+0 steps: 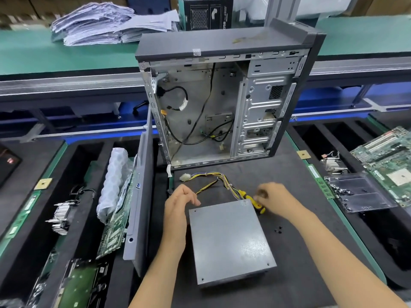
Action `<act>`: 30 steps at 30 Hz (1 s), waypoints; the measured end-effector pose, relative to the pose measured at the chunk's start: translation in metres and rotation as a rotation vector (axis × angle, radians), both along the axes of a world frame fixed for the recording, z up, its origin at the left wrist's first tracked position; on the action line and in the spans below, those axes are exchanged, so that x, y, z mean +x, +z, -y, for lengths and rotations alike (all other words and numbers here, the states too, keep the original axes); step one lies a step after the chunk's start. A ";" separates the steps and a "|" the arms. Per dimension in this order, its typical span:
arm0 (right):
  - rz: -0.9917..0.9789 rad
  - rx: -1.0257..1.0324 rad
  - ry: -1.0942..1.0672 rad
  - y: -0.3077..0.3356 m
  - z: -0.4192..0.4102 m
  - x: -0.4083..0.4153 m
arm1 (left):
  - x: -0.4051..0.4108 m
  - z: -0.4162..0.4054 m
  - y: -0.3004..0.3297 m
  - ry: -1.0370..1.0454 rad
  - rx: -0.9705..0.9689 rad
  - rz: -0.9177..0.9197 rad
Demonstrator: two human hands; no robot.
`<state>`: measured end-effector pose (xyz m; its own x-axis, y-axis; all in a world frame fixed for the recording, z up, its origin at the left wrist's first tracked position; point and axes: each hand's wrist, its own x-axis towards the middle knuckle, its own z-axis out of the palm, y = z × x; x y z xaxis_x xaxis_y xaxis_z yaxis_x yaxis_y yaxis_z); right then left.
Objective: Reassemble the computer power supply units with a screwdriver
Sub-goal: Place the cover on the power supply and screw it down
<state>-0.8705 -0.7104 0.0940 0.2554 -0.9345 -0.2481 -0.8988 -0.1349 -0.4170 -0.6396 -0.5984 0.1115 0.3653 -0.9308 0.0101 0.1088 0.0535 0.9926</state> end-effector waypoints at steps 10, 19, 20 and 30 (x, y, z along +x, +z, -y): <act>-0.057 -0.140 -0.048 -0.017 -0.006 0.000 | 0.000 -0.018 -0.033 0.141 -0.016 -0.105; 0.682 -0.575 -0.112 0.084 -0.022 0.024 | 0.001 -0.019 -0.040 0.132 0.033 -0.245; 0.715 -0.588 -0.050 0.091 -0.024 0.034 | 0.001 -0.018 -0.038 0.135 0.016 -0.227; 0.228 -0.409 0.534 0.072 -0.036 0.108 | 0.003 -0.004 -0.018 0.049 -0.066 0.034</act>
